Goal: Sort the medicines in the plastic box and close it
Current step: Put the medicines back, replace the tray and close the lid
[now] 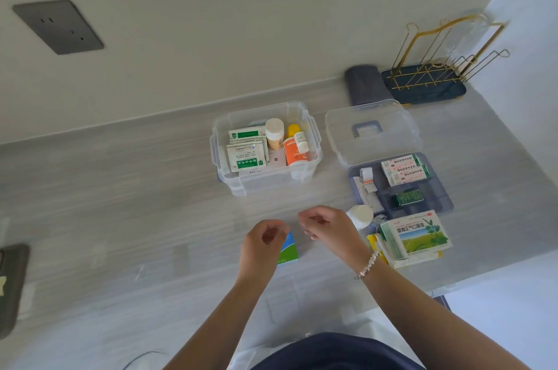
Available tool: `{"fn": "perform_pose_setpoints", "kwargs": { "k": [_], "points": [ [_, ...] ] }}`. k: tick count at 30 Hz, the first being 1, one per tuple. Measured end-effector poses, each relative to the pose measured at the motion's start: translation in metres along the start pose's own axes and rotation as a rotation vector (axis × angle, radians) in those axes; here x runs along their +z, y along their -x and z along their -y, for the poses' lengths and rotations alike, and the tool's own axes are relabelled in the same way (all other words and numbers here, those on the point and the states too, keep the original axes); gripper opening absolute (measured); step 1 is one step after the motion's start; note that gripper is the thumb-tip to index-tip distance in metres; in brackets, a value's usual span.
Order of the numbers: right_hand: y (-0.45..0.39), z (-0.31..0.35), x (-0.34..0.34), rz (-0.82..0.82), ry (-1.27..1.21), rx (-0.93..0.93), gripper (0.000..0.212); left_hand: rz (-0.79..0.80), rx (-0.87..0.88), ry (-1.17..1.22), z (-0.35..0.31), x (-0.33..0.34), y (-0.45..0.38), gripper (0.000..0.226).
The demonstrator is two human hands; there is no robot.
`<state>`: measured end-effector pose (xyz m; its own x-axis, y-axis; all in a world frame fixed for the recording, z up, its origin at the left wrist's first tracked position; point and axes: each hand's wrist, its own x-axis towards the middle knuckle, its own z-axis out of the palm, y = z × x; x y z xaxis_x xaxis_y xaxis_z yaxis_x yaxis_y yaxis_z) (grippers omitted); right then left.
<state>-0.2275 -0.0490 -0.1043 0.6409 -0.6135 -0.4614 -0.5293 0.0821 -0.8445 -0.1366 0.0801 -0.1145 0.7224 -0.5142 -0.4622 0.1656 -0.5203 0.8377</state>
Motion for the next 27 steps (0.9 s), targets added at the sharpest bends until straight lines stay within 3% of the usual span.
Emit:
{"fn": "perform_pose_setpoints", "kwargs": {
  "k": [2, 7, 14, 17, 21, 23, 27],
  "points": [
    [0.008, 0.004, -0.018, -0.035, 0.004, -0.050, 0.013, 0.050, 0.026, 0.019, -0.013, 0.014, 0.006, 0.018],
    [0.025, -0.002, -0.074, -0.116, 0.161, -0.137, 0.015, 0.151, 0.056, -0.033, -0.041, 0.062, 0.019, 0.010],
    [0.035, -0.043, -0.148, -0.286, 0.281, -0.085, 0.017, 0.210, -0.053, -0.087, -0.051, 0.132, 0.027, 0.007],
    [0.032, -0.065, -0.173, -0.293, 0.425, -0.019, 0.028, 0.242, -0.111, -0.117, -0.049, 0.159, 0.028, 0.007],
    [0.028, -0.087, -0.192, -0.331, 0.625, 0.086, 0.050, 0.278, -0.147, -0.186, -0.047, 0.187, 0.029, 0.025],
    [0.024, -0.093, -0.201, -0.308, 0.640, 0.179, 0.058, 0.278, -0.148, -0.178, -0.050, 0.195, 0.030, 0.026],
    [0.016, -0.095, -0.204, -0.122, 0.548, 0.276, 0.035, 0.246, -0.169, -0.130, -0.056, 0.206, 0.032, 0.027]
  ]
}}
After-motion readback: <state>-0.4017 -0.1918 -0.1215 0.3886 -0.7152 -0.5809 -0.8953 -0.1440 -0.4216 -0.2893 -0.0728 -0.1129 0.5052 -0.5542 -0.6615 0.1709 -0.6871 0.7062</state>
